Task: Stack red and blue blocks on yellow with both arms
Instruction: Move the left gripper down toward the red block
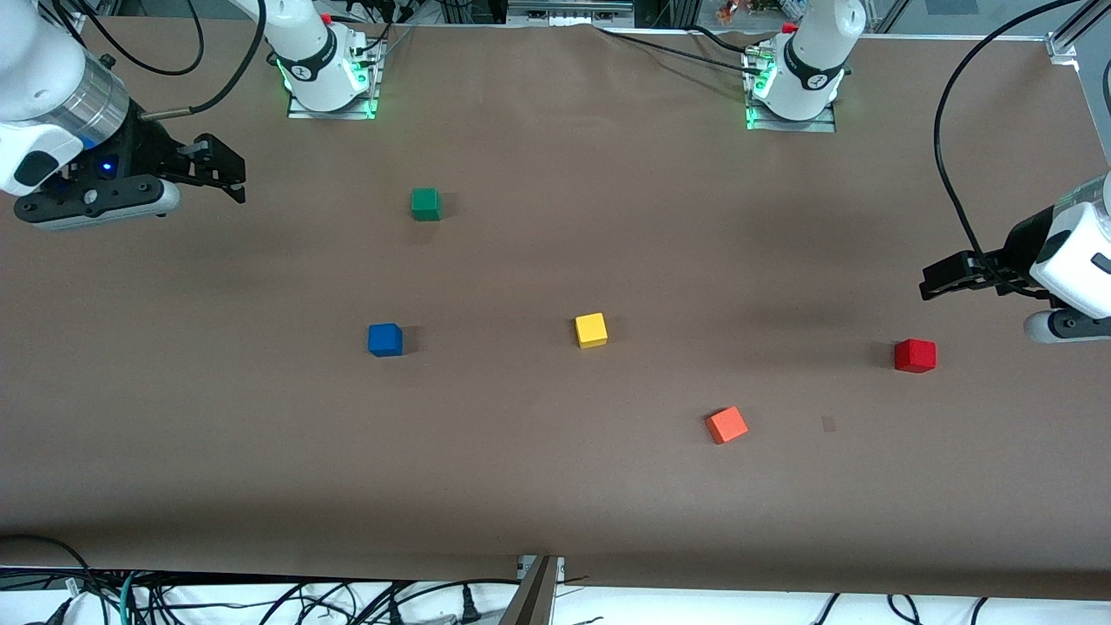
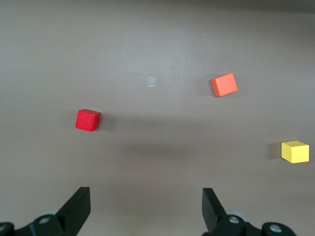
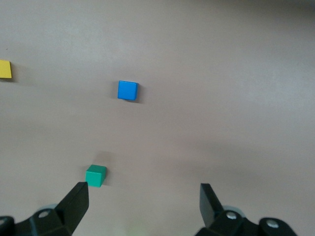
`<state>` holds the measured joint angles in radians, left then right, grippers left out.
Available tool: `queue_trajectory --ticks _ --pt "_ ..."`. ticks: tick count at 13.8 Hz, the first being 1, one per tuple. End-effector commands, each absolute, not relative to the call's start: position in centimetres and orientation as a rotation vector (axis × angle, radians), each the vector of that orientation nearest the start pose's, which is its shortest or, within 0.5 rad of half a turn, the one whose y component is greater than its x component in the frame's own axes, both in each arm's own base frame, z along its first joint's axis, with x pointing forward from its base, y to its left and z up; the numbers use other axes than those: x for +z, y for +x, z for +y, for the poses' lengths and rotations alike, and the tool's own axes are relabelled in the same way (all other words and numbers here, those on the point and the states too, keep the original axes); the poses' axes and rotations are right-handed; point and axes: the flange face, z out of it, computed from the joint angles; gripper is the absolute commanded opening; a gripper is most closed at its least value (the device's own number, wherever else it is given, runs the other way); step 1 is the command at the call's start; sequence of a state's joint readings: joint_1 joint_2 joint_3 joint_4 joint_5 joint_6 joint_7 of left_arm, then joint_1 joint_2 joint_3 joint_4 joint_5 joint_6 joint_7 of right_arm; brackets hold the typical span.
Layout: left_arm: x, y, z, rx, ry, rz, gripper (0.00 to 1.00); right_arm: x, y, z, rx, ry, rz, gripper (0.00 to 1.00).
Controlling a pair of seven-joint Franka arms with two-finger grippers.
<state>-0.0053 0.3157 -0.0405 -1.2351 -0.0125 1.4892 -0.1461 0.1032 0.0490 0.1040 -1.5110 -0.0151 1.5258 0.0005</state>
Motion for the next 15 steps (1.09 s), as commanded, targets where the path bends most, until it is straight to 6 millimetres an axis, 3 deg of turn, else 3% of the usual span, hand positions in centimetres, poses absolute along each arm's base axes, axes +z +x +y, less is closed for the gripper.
queue_trajectory --ticks 1,6,7,10,12,13,15 --pt "59.2 64.0 -2.1 0.101 -3.177 -0.164 1.0 62.6 55.7 10.9 0.057 -3.146 -0.354 1.0" --pt "57.2 64.8 0.1 0.138 -3.17 -0.131 1.0 62.5 55.7 10.9 0.059 -3.146 -0.354 1.0" --pt "55.6 65.4 0.7 0.176 -3.162 -0.141 1.0 62.5 55.7 10.9 0.059 -3.146 -0.356 1.0" --pt "49.0 68.0 4.7 0.18 -3.163 -0.063 1.0 62.4 55.7 10.9 0.066 -3.149 -0.352 1.0" --pt "43.2 68.9 7.4 0.195 -3.166 0.029 1.0 62.5 55.8 10.5 0.064 -3.149 -0.344 1.0" --pt "40.0 68.8 8.6 0.208 -3.169 0.055 1.0 62.4 55.8 10.5 0.066 -3.151 -0.344 1.0" --pt "34.8 67.9 8.7 0.187 -3.162 0.098 1.0 62.4 55.8 10.6 0.066 -3.149 -0.344 1.0"
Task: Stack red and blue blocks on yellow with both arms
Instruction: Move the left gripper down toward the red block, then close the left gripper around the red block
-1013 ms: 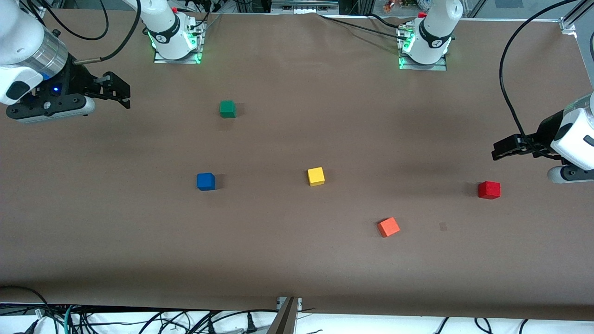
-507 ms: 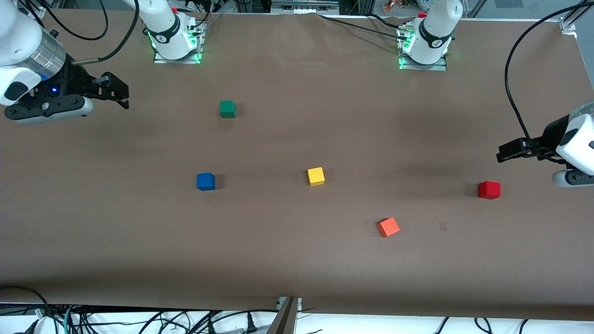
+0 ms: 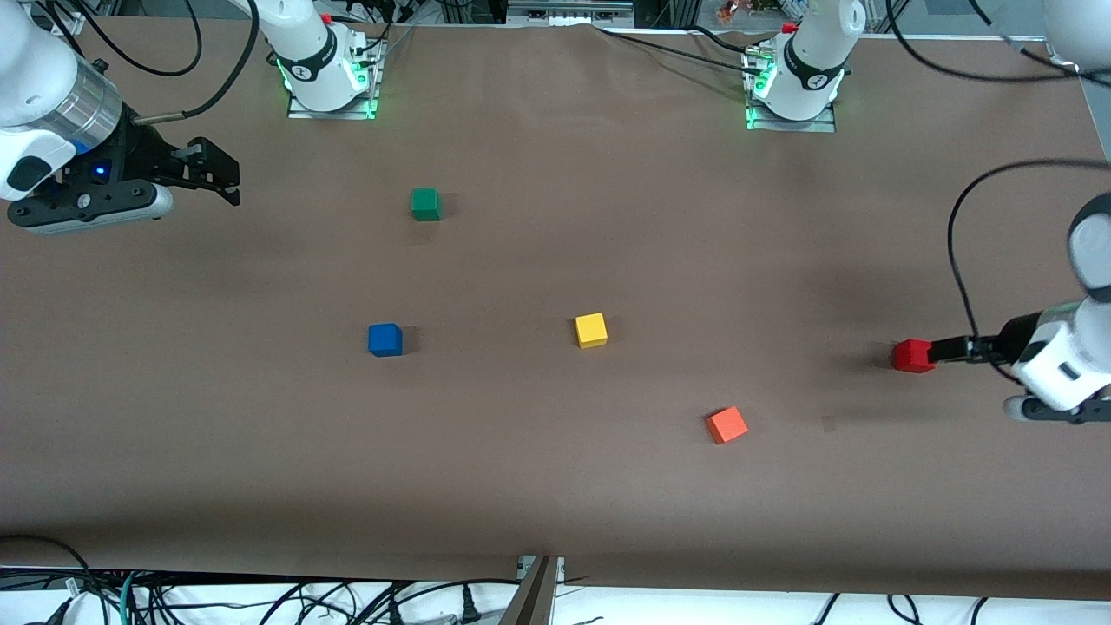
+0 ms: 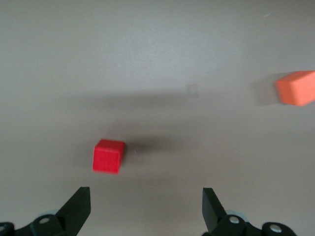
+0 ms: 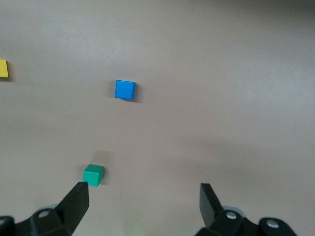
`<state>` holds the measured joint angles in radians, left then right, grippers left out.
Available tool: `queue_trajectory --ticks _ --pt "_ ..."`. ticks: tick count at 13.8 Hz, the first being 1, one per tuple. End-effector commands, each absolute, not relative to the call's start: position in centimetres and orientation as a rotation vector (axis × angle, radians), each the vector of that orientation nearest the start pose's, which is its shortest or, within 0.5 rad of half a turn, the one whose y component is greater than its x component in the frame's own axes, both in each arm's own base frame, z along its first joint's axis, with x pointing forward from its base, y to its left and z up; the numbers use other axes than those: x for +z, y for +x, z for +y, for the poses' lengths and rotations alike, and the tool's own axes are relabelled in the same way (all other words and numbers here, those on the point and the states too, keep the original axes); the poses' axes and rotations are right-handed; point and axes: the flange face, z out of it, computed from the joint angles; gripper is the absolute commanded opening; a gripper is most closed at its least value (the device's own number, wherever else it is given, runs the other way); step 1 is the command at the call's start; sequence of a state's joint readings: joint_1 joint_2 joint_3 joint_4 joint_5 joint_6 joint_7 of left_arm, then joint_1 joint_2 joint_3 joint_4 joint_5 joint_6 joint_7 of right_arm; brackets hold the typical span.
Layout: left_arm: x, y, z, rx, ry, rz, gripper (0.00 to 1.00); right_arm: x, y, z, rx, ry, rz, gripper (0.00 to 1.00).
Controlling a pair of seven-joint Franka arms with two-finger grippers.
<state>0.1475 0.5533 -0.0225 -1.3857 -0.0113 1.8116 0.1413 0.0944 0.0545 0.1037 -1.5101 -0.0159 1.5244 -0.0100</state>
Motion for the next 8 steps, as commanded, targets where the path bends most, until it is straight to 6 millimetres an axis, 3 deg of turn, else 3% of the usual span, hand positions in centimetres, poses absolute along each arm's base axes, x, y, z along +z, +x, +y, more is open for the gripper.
queue_trajectory --ticks 1,4,8 --pt "32.7 67.3 8.7 0.184 -3.154 0.105 1.0 62.2 55.7 10.8 0.073 -3.151 -0.349 1.0" --pt "28.4 65.5 9.7 0.194 -3.103 0.266 1.0 61.6 55.9 10.9 0.092 -3.156 -0.353 1.0" --pt "25.9 63.7 13.0 0.202 -3.09 0.372 1.0 61.7 55.9 10.9 0.084 -3.181 -0.363 1.0"
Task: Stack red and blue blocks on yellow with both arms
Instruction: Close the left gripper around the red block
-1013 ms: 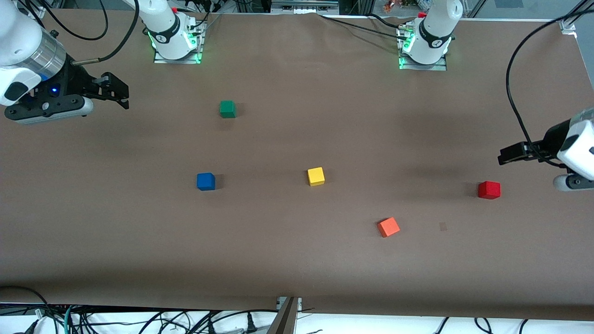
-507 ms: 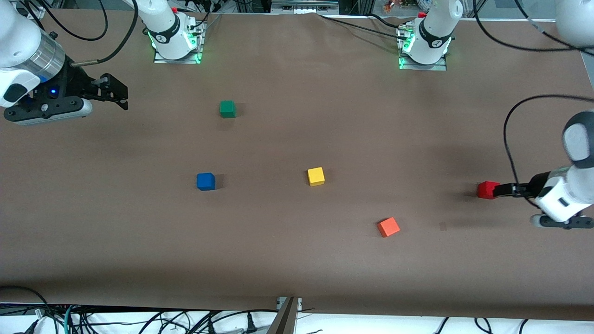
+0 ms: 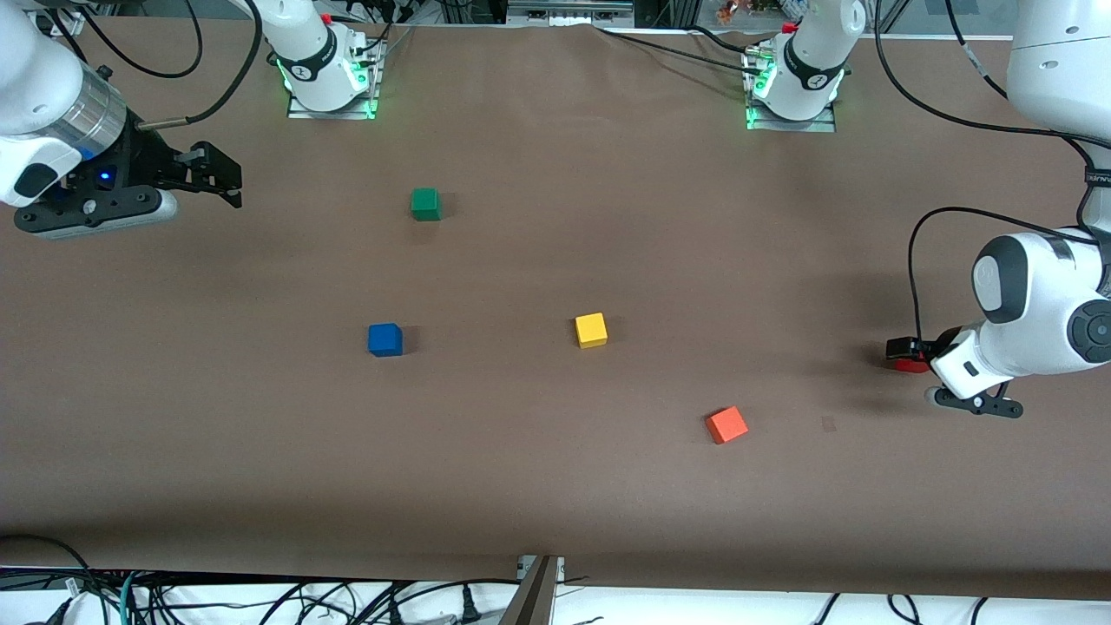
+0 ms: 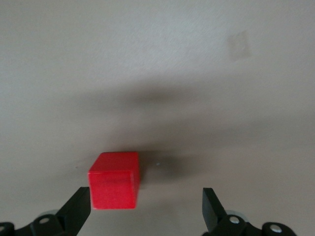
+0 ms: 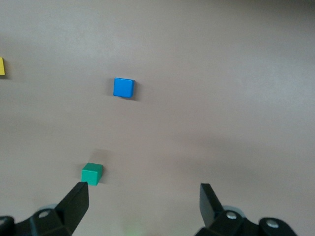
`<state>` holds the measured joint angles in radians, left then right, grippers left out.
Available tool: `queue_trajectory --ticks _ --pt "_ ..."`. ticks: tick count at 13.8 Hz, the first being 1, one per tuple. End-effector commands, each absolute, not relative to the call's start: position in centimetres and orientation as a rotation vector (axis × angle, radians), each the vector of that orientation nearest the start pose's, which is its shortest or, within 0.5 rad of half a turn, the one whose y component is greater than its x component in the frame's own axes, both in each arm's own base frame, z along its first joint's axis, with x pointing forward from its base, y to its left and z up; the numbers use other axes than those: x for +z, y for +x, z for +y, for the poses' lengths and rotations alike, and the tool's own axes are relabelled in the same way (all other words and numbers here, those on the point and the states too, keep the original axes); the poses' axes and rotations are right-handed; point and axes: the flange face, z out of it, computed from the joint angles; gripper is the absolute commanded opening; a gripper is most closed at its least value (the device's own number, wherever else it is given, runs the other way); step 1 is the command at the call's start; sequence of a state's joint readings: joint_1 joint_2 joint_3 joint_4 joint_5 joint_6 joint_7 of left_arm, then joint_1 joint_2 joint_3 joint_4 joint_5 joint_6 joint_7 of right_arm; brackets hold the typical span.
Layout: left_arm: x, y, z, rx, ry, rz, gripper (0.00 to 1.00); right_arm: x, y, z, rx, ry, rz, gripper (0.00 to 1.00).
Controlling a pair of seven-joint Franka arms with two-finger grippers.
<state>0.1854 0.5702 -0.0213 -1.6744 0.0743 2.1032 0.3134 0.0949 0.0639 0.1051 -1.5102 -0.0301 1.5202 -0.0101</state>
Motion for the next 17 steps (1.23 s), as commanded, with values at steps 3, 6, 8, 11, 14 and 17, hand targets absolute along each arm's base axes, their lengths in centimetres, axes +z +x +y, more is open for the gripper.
queue_trajectory --ticks 3,6,8,11,14,17 --pt "23.3 61.9 14.4 0.122 -3.085 0.398 1.0 61.5 55.9 10.9 0.09 -3.187 -0.364 1.0" --pt "22.6 61.7 14.7 0.103 -3.085 0.391 1.0 61.5 55.8 11.5 0.09 -3.185 -0.371 1.0" --pt "22.1 61.7 14.8 0.087 -3.084 0.39 1.0 61.5 55.8 11.4 0.089 -3.187 -0.369 1.0" --pt "21.1 61.4 15.6 0.079 -3.087 0.368 1.0 61.5 55.8 11.5 0.092 -3.185 -0.374 1.0" --pt "20.4 60.9 15.5 0.099 -3.092 0.369 0.68 60.3 55.6 10.4 0.182 -3.182 -0.348 1.0" --pt "20.3 60.8 15.5 0.104 -3.093 0.367 0.06 60.4 55.8 9.8 0.178 -3.179 -0.329 1.0"
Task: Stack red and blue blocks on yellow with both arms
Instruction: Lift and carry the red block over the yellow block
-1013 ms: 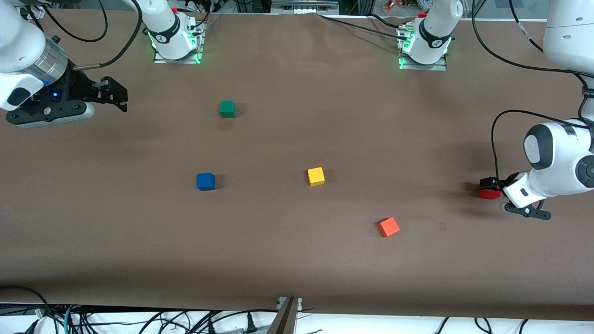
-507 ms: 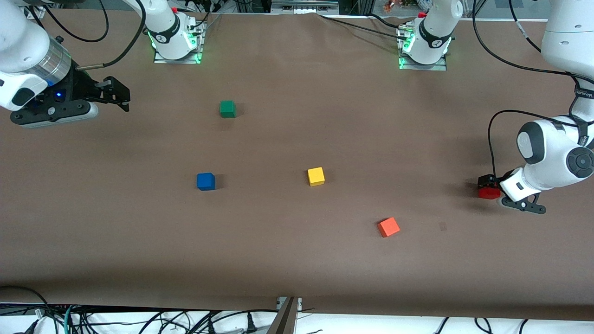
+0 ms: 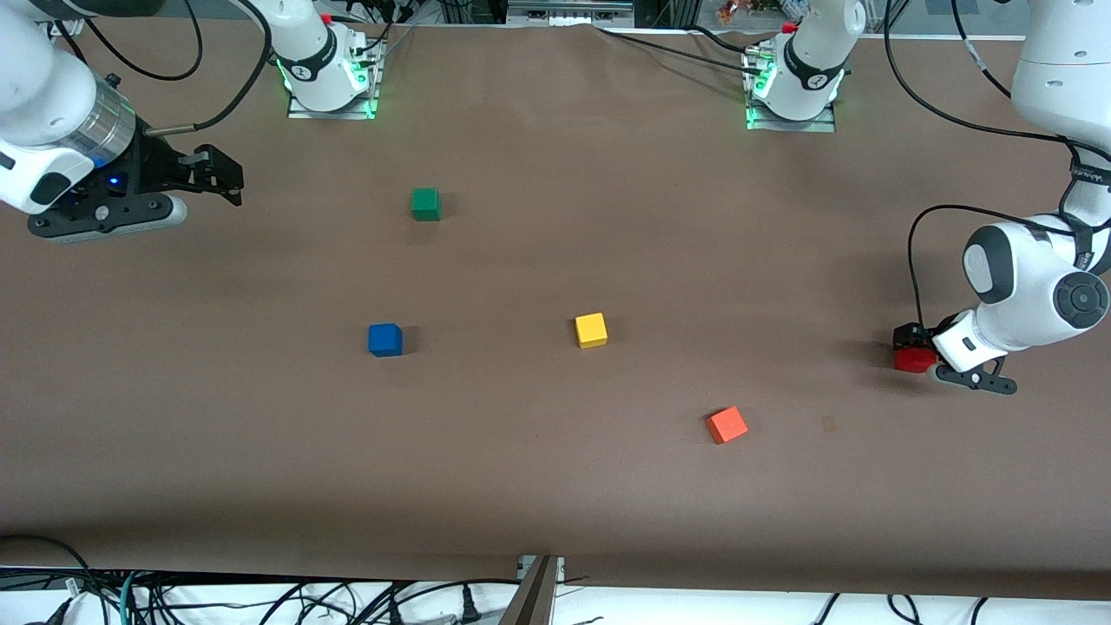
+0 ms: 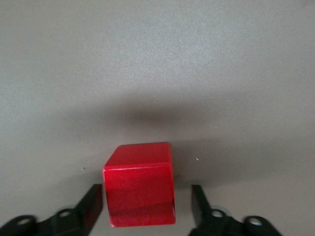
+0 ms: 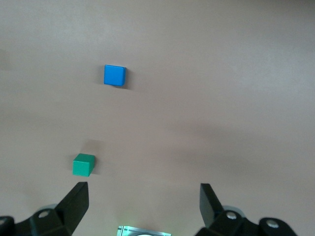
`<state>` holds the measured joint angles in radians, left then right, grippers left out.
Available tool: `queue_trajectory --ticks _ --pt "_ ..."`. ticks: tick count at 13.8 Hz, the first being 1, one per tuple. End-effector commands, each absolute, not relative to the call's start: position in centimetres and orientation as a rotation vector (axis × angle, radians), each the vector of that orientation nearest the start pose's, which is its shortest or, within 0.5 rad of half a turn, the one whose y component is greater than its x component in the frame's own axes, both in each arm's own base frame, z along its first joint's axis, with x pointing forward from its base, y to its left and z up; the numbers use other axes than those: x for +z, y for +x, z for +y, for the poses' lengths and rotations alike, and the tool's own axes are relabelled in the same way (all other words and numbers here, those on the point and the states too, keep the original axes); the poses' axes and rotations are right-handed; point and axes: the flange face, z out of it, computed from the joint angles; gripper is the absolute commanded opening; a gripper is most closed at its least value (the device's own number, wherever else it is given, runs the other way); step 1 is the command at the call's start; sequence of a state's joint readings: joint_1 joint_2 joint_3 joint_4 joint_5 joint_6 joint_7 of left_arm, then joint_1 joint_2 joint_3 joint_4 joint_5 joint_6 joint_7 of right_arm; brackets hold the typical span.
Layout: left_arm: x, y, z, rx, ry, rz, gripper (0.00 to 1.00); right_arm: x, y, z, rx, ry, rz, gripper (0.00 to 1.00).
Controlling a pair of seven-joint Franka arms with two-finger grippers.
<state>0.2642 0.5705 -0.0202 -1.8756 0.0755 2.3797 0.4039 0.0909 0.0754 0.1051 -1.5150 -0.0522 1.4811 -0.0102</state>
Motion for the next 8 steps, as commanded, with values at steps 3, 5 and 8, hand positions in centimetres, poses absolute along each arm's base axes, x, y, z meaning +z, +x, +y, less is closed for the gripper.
queue_trajectory --ticks 3,5,8 --pt "20.5 61.1 15.4 0.1 -3.094 0.369 0.0 59.9 56.3 9.5 0.188 -3.178 -0.322 1.0" --pt "23.3 62.5 13.0 0.032 -3.099 0.378 0.0 59.8 56.3 9.3 0.193 -3.177 -0.312 1.0" --pt "29.6 65.6 2.7 0.064 -3.173 0.283 0.0 59.8 56.3 9.6 0.184 -3.174 -0.317 1.0"
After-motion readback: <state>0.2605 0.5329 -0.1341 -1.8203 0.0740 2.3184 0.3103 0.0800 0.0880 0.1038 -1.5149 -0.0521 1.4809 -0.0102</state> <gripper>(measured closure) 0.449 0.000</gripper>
